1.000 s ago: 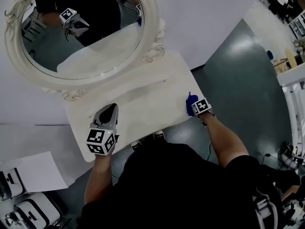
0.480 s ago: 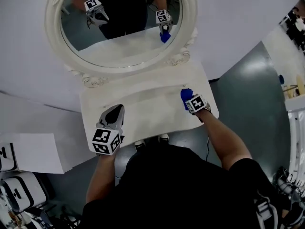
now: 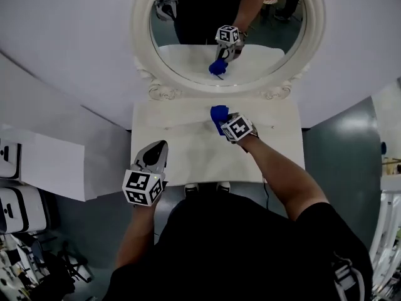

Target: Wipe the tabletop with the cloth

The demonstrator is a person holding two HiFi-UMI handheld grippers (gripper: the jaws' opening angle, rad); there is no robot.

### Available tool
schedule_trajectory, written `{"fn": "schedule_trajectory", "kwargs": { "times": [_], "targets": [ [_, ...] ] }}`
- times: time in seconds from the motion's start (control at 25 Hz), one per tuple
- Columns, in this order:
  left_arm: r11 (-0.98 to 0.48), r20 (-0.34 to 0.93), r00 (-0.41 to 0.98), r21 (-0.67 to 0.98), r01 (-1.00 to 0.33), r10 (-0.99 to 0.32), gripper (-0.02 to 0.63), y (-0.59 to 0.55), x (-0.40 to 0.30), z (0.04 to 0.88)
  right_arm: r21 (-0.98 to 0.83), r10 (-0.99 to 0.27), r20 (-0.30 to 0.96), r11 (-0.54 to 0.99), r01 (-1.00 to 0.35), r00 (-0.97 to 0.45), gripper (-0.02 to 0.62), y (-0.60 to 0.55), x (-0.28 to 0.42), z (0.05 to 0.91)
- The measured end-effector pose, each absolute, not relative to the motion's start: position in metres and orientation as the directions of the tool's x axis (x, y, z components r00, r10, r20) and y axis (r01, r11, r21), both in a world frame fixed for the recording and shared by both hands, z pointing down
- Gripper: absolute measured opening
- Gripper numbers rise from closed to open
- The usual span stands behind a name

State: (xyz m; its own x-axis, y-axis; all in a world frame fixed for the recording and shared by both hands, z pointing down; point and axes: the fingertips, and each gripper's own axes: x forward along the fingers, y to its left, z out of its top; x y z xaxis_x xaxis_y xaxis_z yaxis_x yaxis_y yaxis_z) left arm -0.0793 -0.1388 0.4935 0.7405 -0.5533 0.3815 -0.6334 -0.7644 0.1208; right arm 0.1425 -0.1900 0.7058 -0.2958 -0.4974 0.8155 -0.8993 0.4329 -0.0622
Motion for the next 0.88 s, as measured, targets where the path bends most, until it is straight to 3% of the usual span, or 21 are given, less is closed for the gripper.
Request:
{"fn": "schedule_trajectory", "kwargs": {
  "times": [0.36,0.88],
  "targets": [
    [-0.646,0.383,0.635,0.120,-0.754,-0.670,0.012,-0.153,-0.160,0.494,-0.147,-0.441,0.748,0.619,-0.772,-0.496,0.040,-0.275,-0.023,0.683],
    [-0.534,0.414,0.529,0.114,-0.838,-0.741,0.012,-0.167,-0.226,0.498,-0.264,-0.331,0.768,0.617,-0.741,-0.549,0.040,-0.334,-0.129,0.723]
  ]
}}
